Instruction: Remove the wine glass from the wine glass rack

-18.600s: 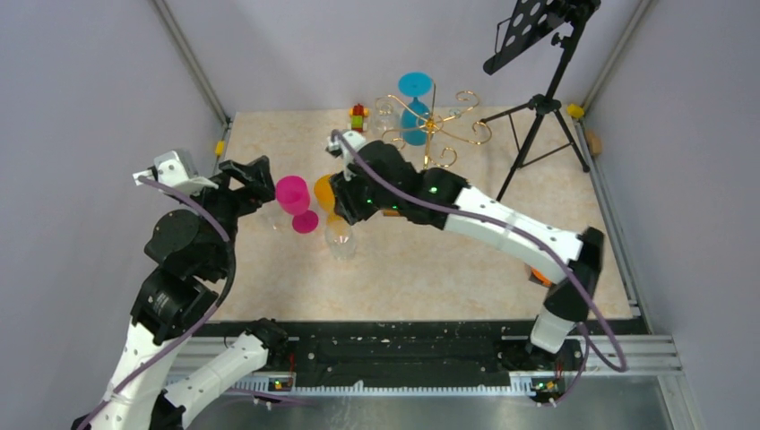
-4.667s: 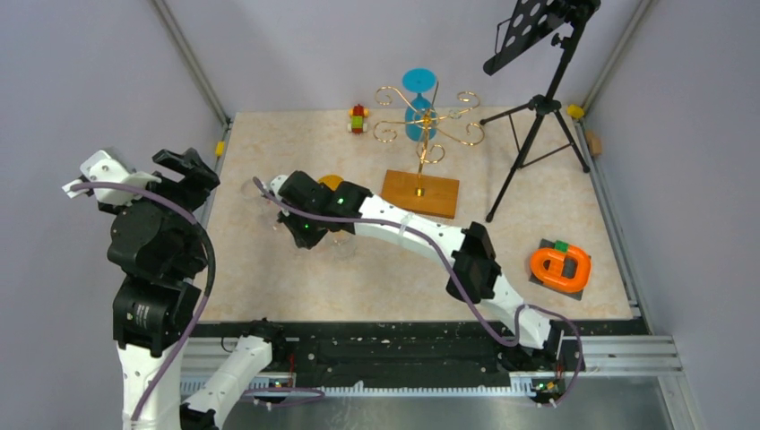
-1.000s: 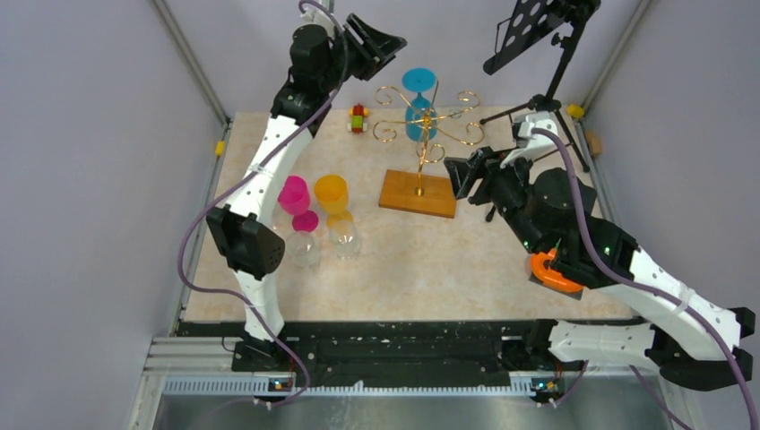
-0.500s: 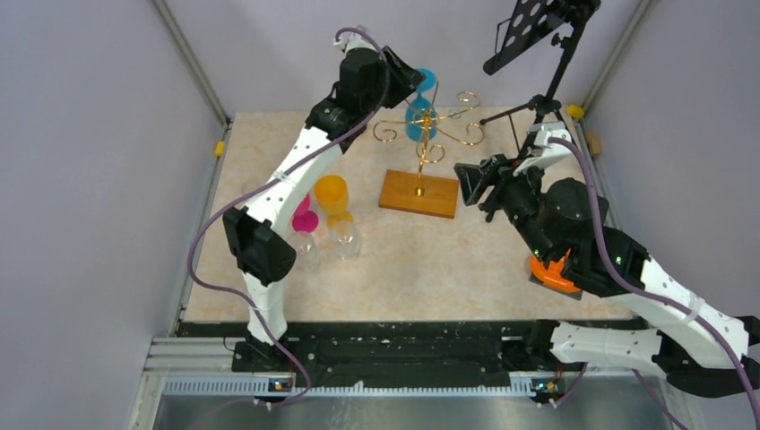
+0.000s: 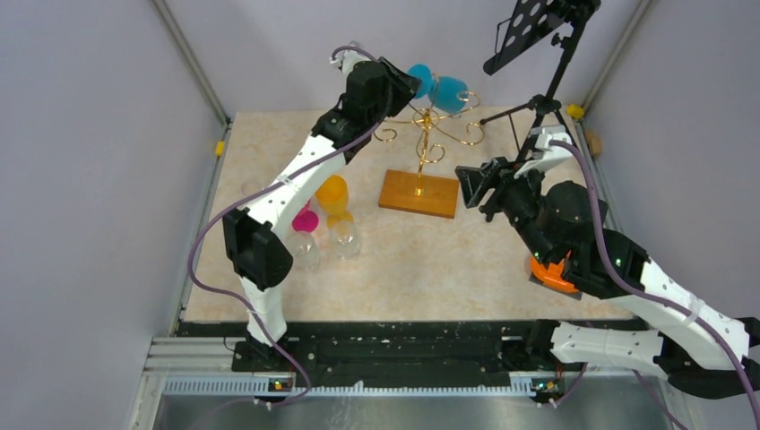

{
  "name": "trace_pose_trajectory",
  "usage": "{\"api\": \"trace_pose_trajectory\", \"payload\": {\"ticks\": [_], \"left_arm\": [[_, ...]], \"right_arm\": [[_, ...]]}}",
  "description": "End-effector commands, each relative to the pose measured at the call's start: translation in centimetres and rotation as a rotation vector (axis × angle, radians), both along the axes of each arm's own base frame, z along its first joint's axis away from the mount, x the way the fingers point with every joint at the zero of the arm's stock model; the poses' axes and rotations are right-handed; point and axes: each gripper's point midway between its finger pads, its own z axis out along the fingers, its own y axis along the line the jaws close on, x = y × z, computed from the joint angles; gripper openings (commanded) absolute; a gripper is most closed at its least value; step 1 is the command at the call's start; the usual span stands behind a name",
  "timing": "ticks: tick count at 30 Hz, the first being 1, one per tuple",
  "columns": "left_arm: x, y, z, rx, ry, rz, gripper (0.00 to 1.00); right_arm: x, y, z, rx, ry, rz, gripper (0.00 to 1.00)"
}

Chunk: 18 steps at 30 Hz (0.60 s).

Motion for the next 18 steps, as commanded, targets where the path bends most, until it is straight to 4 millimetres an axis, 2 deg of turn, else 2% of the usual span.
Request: {"api": "trace_pose_trajectory", "payload": {"ticks": [1, 12, 18], "left_arm": [[-0.8, 1.2, 3.3, -0.046, -0.059, 0.033, 0.47], [-2.4, 1.5, 4.5, -0.054, -0.082, 0.022, 0.52], [-2.7, 1.5, 4.4, -0.078, -0.081, 0.022, 0.53]], "right_arm": [[0.0, -0.6, 0.9, 0.043, -0.017, -0.018, 0.53], [0.0, -0.3, 0.6, 0.045, -0.016, -0.007, 0.53], [-0.1, -0.3, 0.7, 0.054, -0.017, -0.003, 0.53]]}}
